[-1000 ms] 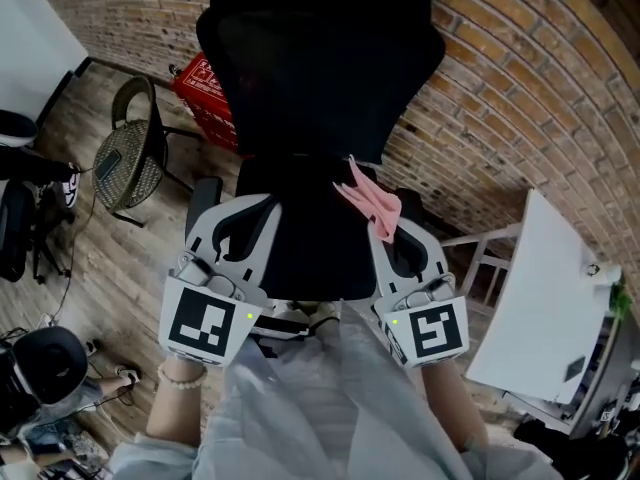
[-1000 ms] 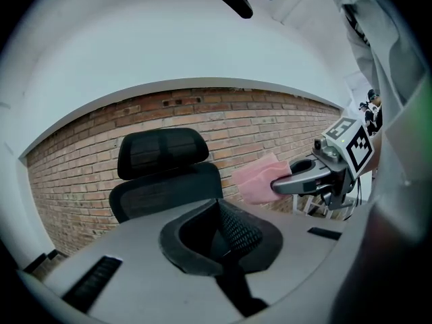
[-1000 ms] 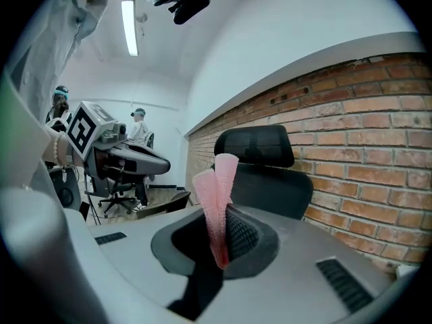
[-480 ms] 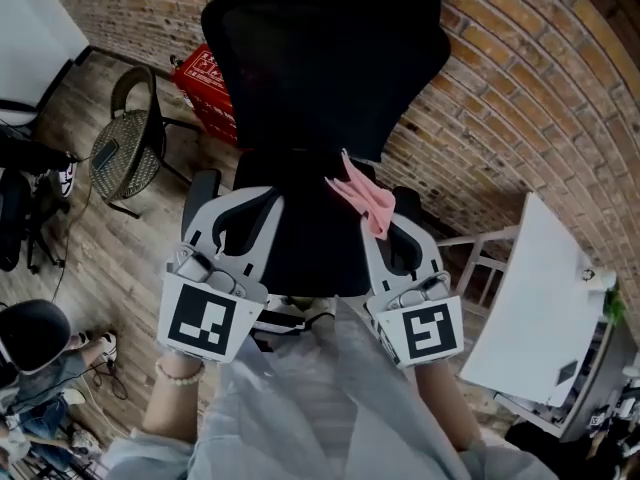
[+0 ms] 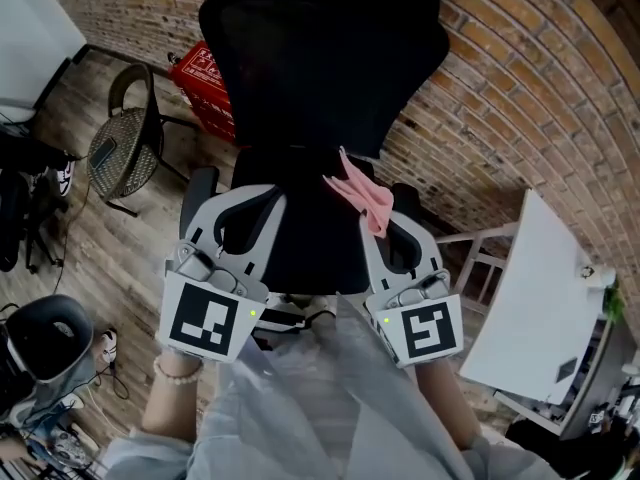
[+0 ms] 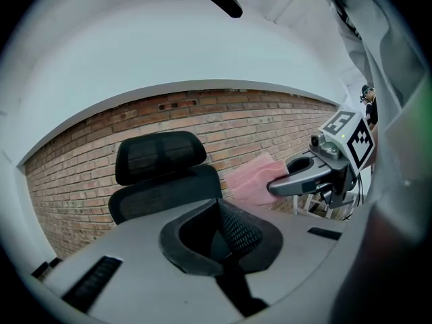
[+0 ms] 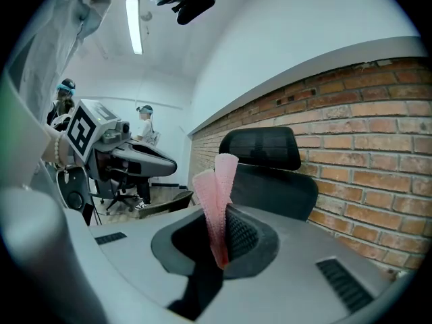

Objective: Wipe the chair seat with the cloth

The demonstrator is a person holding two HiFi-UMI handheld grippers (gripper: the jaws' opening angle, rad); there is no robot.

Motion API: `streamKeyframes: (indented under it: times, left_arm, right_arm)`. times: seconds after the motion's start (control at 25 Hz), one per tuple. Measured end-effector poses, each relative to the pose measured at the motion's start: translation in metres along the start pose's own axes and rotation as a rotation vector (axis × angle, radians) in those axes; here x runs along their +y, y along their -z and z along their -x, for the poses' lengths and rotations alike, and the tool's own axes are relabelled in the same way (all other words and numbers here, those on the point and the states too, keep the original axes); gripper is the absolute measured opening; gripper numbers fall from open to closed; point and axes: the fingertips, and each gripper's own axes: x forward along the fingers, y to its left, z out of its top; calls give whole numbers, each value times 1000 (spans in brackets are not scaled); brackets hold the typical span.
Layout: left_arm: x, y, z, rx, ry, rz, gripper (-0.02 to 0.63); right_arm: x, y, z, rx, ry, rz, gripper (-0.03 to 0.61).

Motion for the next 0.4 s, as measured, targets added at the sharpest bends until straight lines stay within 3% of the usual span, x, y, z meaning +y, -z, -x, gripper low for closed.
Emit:
streamKeyframes:
  times: [0.4]
  left_arm:
    - [-2,1,-1,-2,7,0,18]
  right_arm:
    - [6,4,-1,15,-20,47,55]
